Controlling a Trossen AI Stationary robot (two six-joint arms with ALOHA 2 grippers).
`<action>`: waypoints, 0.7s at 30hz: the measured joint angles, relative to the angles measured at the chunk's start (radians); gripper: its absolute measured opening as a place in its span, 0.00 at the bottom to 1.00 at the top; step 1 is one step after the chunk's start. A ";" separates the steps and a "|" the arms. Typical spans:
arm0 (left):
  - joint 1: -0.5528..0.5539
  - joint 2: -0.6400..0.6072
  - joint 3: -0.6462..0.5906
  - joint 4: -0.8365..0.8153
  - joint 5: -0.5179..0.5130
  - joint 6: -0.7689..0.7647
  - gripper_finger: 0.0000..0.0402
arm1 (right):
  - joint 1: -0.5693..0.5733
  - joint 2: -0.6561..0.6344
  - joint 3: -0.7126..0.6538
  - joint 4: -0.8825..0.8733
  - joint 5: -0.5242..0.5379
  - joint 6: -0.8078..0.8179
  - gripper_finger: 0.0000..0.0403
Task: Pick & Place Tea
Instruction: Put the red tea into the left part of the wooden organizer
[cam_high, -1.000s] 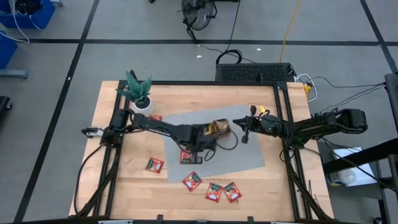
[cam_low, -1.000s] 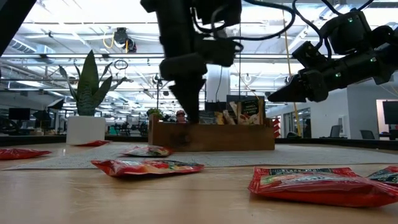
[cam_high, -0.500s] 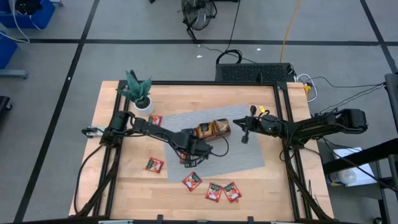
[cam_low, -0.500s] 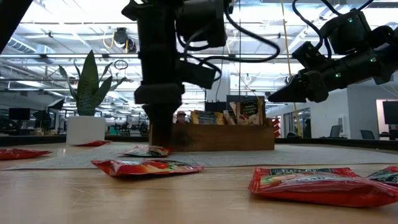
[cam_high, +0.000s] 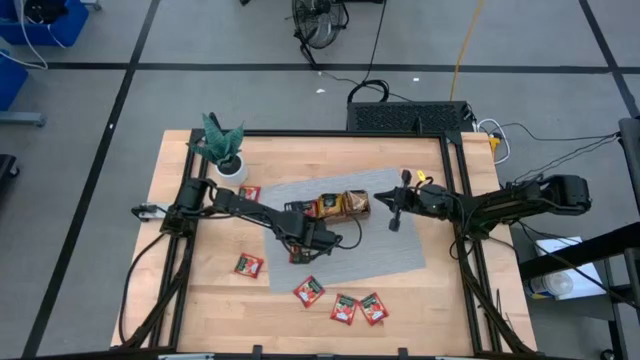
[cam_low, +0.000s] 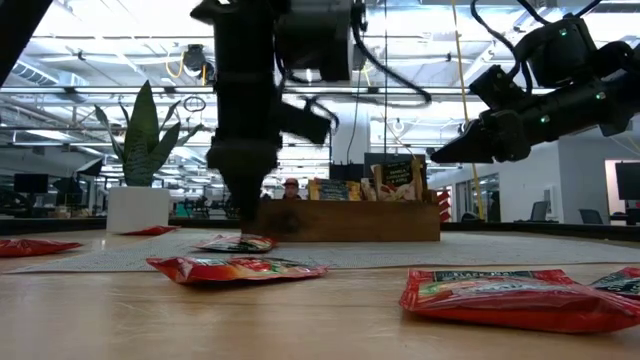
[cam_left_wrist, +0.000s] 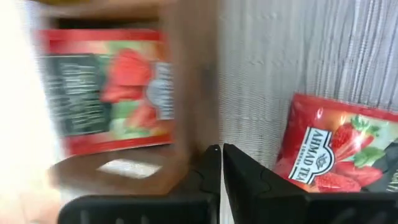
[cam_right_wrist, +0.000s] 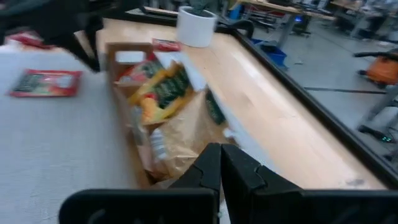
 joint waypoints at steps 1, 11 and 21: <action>-0.005 -0.018 0.000 0.001 -0.019 -0.015 0.06 | 0.004 -0.006 0.000 0.000 -0.035 0.000 0.00; -0.132 -0.386 -0.212 0.404 -0.348 0.047 0.01 | 0.255 -0.094 0.000 0.011 -0.489 -0.008 0.00; -0.123 -0.602 -0.699 1.262 -0.043 0.303 0.05 | 0.787 -0.010 0.290 -0.527 0.163 0.067 0.01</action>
